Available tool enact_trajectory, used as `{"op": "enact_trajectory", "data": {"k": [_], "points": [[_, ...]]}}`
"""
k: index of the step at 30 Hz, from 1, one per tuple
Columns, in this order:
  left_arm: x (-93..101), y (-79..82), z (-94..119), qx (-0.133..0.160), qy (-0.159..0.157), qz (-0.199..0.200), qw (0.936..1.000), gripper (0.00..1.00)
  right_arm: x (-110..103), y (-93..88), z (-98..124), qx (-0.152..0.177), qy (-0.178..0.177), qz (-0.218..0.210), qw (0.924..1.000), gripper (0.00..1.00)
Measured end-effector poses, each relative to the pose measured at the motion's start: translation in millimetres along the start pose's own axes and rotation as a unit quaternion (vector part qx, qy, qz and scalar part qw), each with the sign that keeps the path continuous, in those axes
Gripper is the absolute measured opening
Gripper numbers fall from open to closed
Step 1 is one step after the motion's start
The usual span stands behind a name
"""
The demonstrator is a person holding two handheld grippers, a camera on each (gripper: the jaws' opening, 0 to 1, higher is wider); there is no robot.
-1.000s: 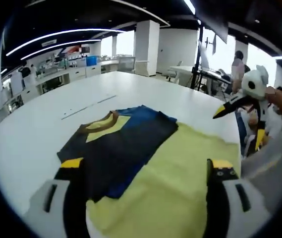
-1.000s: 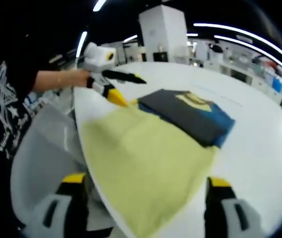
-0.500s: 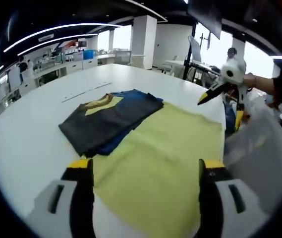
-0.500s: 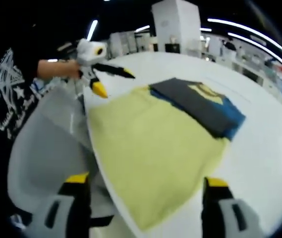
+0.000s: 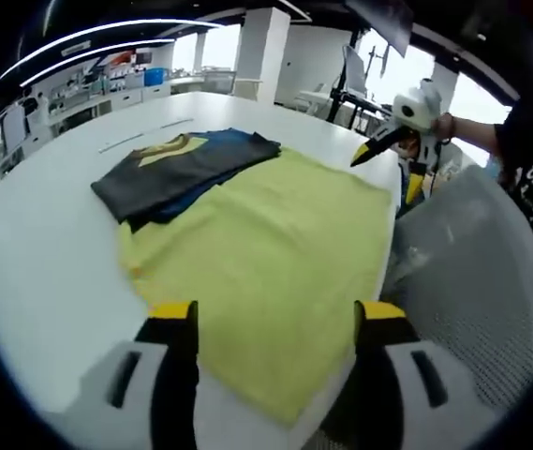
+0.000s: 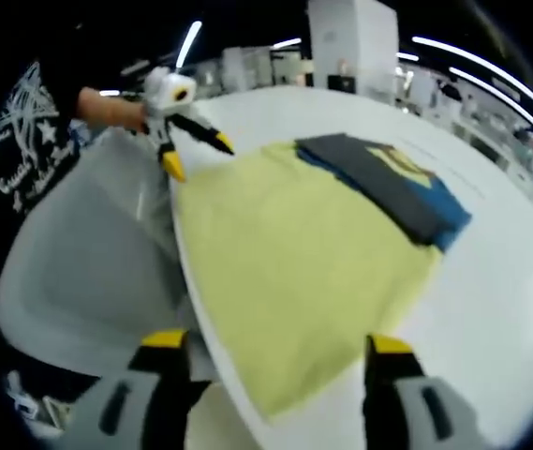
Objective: Fold the garment on the visible template until the final outline fits inside the template.
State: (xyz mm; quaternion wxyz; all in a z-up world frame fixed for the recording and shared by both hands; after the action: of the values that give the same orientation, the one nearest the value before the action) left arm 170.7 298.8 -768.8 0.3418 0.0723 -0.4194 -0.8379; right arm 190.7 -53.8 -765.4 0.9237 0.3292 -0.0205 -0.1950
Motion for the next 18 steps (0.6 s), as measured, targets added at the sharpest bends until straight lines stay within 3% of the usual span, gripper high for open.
{"op": "enact_trajectory", "data": {"k": [6, 16, 18], "points": [[4.3, -14.6, 0, -0.032, -0.008, -0.028, 0.9991, 0.56, -1, -10.3, -2, -0.028, -0.007, 0.020, 0.9994, 0.64], [4.3, -23.5, 6, -0.059, -0.008, -0.062, 0.9963, 0.55, -3, -18.5, -5, -0.038, -0.003, 0.016, 0.9992, 0.48], [4.7, -23.6, 6, -0.076, -0.008, -0.096, 0.9924, 0.54, -3, -19.3, -6, -0.042, -0.004, 0.023, 0.9989, 0.48]]}}
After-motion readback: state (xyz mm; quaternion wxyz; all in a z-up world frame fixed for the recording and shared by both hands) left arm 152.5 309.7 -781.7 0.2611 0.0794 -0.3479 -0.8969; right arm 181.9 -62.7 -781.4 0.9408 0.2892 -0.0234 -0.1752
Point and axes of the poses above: the point that each gripper's makers call its tool centre point, and the gripper's own axes: z roughly backward along the fingers, x roughly to its right, y roughly out of its top, the point moved 8 cm from there along z, roughly backward along the fingers
